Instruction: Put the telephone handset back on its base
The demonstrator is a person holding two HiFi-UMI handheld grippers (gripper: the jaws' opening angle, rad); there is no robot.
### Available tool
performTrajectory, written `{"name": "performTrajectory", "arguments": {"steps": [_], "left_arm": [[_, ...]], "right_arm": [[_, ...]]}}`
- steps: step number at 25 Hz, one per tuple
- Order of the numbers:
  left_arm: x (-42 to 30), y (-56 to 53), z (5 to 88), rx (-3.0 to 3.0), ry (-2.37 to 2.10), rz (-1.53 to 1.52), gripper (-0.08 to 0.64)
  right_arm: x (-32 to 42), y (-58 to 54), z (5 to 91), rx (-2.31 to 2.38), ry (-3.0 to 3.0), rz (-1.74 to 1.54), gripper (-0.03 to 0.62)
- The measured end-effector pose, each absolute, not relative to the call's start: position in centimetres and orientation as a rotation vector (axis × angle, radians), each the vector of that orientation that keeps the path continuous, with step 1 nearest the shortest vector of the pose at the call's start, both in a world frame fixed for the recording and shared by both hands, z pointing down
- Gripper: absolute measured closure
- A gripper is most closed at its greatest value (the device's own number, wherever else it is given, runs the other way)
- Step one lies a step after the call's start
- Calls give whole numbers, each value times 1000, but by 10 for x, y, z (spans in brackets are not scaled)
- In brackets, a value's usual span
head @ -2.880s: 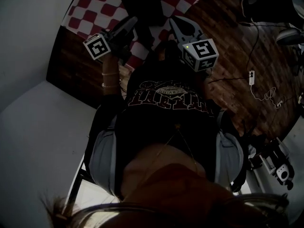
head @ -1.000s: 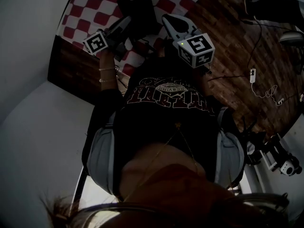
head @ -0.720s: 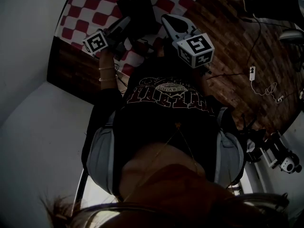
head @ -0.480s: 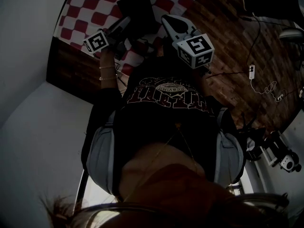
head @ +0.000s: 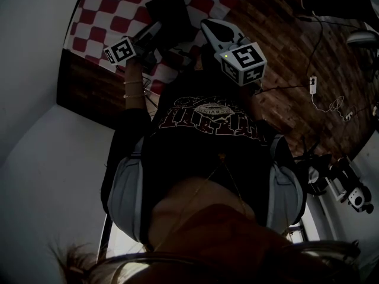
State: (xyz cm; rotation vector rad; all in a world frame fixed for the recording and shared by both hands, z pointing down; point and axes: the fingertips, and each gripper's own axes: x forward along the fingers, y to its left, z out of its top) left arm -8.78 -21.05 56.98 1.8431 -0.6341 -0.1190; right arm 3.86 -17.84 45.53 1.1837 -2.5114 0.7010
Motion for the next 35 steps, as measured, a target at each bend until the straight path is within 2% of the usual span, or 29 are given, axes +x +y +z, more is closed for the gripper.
{"name": "performTrajectory", "arguments": {"steps": [35], "left_arm": [[-88, -211, 603, 1916, -595, 58, 480]], "right_arm": [[45, -179, 460, 1197, -2479, 717, 572]]}}
